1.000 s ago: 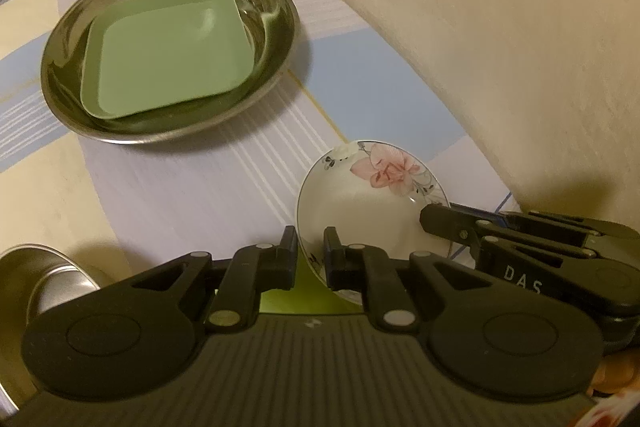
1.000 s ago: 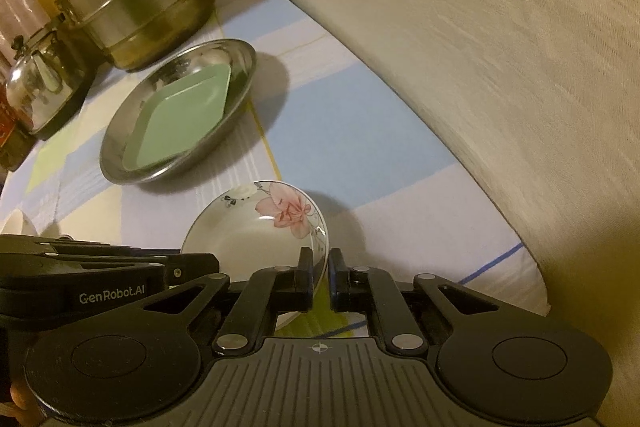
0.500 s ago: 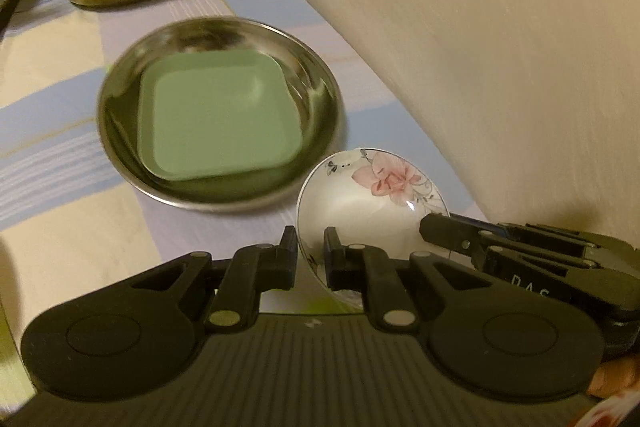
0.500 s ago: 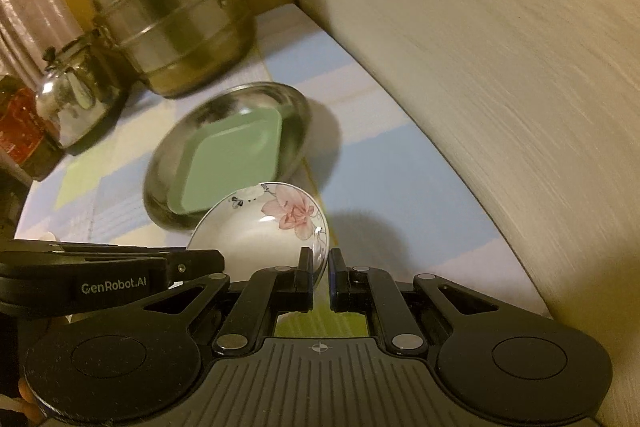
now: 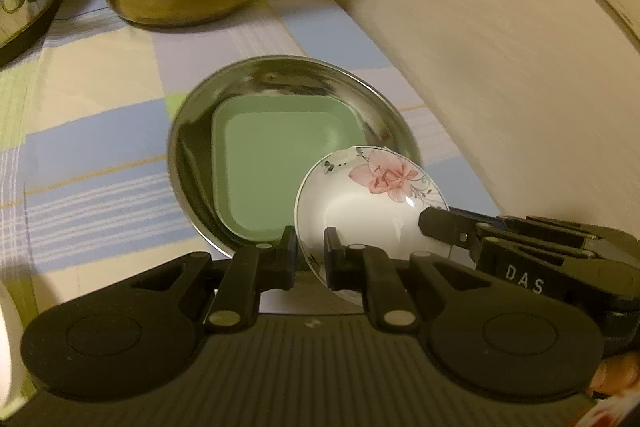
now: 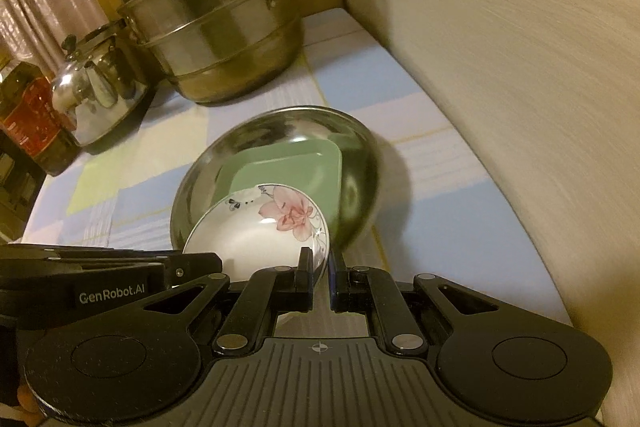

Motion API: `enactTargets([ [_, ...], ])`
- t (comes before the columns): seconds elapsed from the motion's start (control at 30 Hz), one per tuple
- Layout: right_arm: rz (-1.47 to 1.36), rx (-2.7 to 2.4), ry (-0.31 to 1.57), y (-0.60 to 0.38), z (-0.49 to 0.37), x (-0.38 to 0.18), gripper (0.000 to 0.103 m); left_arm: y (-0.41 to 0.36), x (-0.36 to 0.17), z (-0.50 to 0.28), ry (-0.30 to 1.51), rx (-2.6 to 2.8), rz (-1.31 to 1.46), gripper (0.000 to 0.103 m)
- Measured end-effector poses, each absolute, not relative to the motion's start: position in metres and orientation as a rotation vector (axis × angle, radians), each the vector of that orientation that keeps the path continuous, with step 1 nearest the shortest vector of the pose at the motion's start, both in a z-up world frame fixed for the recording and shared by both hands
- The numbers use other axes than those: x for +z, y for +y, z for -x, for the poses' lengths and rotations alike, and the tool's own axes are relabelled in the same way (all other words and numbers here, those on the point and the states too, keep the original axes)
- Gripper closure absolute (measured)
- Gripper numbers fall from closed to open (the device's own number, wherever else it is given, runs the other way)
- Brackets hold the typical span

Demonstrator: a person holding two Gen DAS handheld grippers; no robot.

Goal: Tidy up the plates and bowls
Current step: 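Lower the saucer onto the green plate in the basin and release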

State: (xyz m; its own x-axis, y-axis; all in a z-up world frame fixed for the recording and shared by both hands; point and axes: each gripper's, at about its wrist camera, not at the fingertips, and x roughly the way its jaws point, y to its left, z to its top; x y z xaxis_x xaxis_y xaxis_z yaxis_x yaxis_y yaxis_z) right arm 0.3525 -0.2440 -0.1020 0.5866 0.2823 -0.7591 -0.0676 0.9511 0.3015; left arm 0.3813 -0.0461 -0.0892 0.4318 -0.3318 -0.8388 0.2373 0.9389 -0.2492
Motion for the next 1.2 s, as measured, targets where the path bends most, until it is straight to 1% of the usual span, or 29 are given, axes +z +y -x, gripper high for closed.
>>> enactTargets([
  [0.6,-0.235,0.213,0.955,-0.223,-0.421,-0.134,0.095,-0.038,-0.115,-0.444,1.105,-0.312,0.091,0.091],
  [1.2,-0.225,0.197,0.987,-0.216,-0.438,-0.148,0.095,-0.037,-0.133,-0.464,1.135,-0.311,0.083,0.091],
])
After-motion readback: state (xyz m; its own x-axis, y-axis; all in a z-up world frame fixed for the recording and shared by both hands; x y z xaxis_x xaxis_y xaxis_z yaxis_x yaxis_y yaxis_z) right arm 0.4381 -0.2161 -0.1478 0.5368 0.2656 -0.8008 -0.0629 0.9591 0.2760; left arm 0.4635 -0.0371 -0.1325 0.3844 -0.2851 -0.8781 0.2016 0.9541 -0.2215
